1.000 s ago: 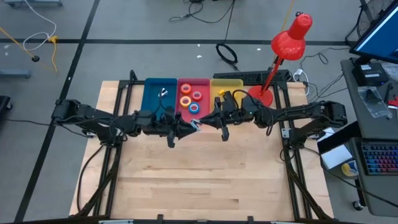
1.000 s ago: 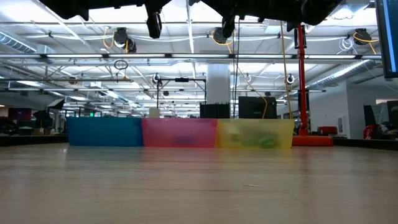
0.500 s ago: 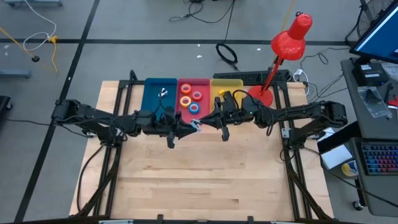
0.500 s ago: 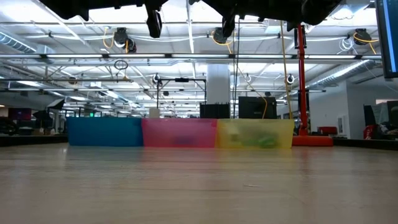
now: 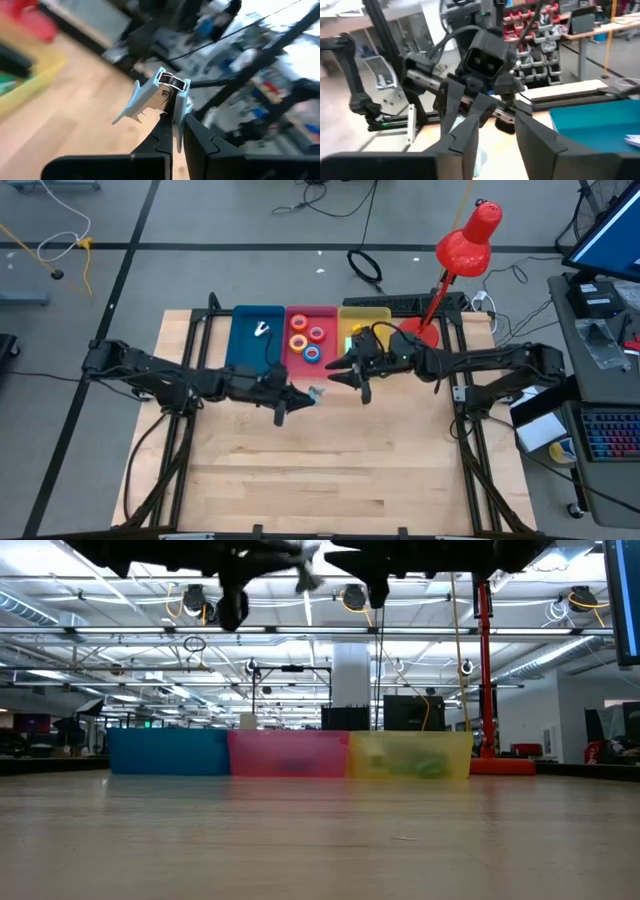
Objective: Pick and place Stapler, Stapler remover, tape
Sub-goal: Put the light blue staple remover into the blue bin
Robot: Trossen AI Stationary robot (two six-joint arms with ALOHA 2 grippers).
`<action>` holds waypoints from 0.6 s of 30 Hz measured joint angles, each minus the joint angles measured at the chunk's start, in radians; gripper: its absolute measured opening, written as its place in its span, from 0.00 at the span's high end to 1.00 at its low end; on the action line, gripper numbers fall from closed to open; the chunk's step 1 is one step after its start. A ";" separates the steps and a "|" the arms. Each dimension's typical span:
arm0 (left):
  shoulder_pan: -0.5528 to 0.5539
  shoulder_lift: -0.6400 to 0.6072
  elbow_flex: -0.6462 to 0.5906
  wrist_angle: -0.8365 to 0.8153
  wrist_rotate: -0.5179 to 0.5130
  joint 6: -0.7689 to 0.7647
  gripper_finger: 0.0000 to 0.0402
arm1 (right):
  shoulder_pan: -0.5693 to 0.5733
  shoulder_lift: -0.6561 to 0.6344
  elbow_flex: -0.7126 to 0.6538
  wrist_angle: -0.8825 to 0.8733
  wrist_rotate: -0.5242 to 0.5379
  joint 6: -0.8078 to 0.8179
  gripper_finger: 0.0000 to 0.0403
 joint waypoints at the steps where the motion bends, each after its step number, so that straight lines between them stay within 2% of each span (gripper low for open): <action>1: 0.003 -0.011 0.000 -0.041 -0.017 -0.003 0.96 | -0.006 -0.012 0.000 -0.025 0.001 -0.006 0.68; 4: 0.035 -0.058 0.001 -0.209 -0.123 -0.015 0.96 | -0.026 -0.061 0.000 -0.130 0.001 -0.043 0.63; 8: 0.129 -0.144 0.001 -0.565 -0.391 -0.122 0.96 | -0.050 -0.118 0.000 -0.247 0.002 -0.098 0.60; 10: 0.200 -0.177 0.001 -0.746 -0.461 -0.165 0.96 | -0.062 -0.138 0.000 -0.278 0.002 -0.107 0.60; 12: 0.283 -0.183 0.000 -0.863 -0.447 -0.166 0.96 | -0.073 -0.154 0.000 -0.310 0.002 -0.112 0.60; 15: 0.401 -0.164 0.000 -0.953 -0.343 -0.104 0.96 | -0.089 -0.161 0.000 -0.321 0.002 -0.112 0.61; 18: 0.497 -0.120 0.000 -0.975 -0.294 -0.035 0.96 | -0.102 -0.159 0.000 -0.325 0.002 -0.112 0.61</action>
